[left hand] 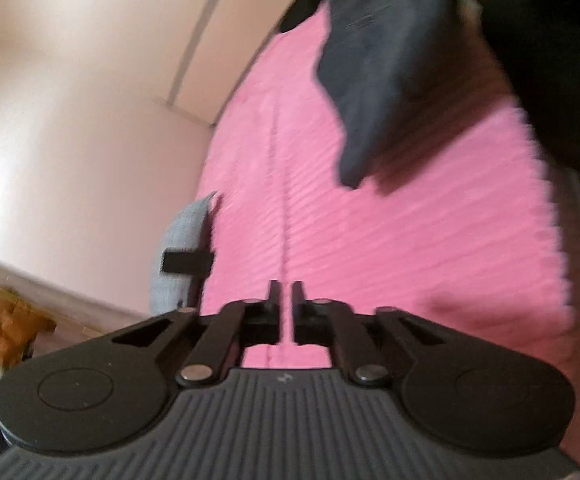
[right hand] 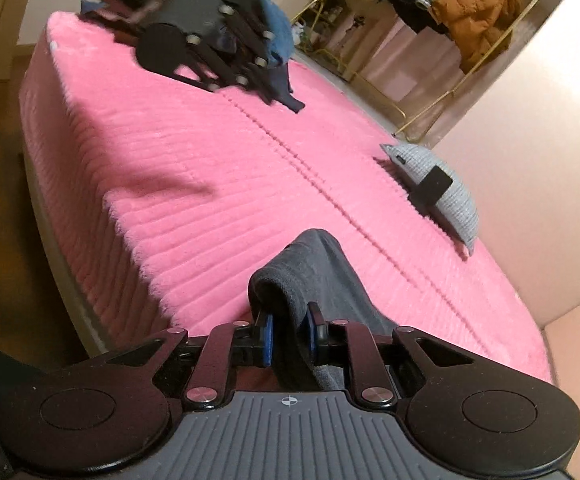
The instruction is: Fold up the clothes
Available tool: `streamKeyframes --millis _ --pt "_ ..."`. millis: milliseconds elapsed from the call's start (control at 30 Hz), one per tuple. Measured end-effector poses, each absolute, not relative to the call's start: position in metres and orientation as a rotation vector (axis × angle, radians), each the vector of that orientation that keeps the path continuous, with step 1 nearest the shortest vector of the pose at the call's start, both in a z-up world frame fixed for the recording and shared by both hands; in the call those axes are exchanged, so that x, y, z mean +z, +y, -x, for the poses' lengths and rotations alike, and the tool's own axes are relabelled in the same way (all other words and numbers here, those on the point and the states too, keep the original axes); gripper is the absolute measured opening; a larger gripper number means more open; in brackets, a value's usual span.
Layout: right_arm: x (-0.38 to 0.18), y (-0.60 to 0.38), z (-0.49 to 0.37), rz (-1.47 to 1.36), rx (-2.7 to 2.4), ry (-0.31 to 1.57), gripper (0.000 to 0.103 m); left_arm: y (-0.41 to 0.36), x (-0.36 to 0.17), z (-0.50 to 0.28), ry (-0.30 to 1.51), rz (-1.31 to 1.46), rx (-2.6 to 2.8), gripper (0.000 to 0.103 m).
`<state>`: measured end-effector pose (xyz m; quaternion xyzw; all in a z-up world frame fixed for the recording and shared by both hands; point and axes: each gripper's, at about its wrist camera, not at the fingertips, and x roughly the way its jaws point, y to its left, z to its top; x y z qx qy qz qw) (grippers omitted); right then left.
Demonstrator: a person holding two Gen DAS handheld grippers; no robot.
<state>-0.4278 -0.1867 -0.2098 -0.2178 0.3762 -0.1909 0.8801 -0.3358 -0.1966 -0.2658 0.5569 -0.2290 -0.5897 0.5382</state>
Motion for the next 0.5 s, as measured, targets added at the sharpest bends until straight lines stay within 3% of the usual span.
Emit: streamKeyframes --millis 67,100,267,300,400,500 --pt "-0.21 -0.184 0.432 0.458 -0.395 0.78 0.014 -0.197 -0.277 0.346 -0.59 -1.34 -1.459 0.025" --pt "-0.21 -0.183 0.433 0.459 -0.393 0.78 0.014 -0.204 -0.283 0.354 -0.618 -1.343 -1.484 0.039" --pt "-0.207 -0.181 0.437 0.475 -0.391 0.78 0.014 -0.254 -0.314 0.386 -0.826 -1.394 -1.605 0.05" --pt "-0.208 -0.181 0.437 0.48 -0.39 0.783 0.014 -0.264 -0.32 0.389 -0.866 -1.42 -1.621 0.049" --pt "-0.209 -0.182 0.436 0.485 -0.383 0.786 0.014 -0.286 -0.329 0.393 -0.898 -1.473 -1.654 0.013" --pt "-0.21 -0.184 0.435 0.483 -0.374 0.785 0.014 -0.287 -0.321 0.389 -0.835 -1.441 -1.652 0.009"
